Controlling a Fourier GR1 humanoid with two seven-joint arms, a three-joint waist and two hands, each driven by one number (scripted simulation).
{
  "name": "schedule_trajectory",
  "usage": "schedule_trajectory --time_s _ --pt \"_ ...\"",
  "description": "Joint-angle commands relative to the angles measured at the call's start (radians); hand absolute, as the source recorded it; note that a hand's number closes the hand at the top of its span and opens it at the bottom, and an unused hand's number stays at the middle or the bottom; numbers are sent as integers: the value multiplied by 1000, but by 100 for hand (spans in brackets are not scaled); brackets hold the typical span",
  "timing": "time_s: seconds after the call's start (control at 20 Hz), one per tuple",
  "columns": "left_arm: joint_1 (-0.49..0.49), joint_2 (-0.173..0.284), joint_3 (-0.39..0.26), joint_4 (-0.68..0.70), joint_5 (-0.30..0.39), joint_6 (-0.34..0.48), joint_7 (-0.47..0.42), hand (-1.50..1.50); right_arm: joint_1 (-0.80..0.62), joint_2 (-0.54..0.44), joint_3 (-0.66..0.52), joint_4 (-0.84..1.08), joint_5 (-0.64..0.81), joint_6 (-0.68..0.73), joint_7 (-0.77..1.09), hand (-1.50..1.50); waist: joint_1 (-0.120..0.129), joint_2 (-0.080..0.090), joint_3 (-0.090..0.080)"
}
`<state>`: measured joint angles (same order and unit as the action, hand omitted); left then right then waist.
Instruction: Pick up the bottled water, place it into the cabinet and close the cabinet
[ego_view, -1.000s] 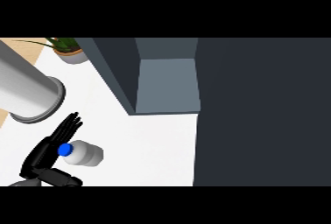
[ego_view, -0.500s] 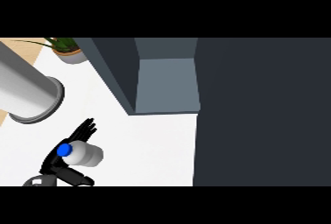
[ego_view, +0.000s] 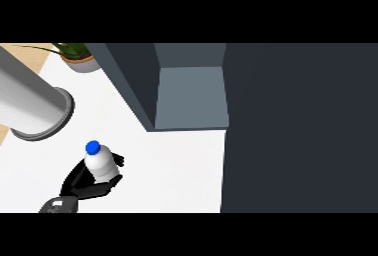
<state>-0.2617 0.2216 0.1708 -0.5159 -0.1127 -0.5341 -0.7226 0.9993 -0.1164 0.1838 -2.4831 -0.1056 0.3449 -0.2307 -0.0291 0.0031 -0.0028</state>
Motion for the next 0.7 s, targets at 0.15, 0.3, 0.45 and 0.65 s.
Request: schedule_trajectory --time_s 0.15,0.3,0.45,0.65 --pt "-53 -11 16 87 47 -131 -101 150 47 -3 26 -106 -44 15 27 -150 3 0 0" --pt "-21 3 -9 91 35 -160 -150 150 73 11 6 -88 -35 6 1 -150 1 -2 0" --pt "-72 -44 14 100 63 -82 -130 150 42 -3 -7 -105 -38 11 18 -150 6 1 0" --pt "-26 -195 108 34 168 155 -149 150 42 25 6 -63 -22 -2 -7 -150 24 -7 1"
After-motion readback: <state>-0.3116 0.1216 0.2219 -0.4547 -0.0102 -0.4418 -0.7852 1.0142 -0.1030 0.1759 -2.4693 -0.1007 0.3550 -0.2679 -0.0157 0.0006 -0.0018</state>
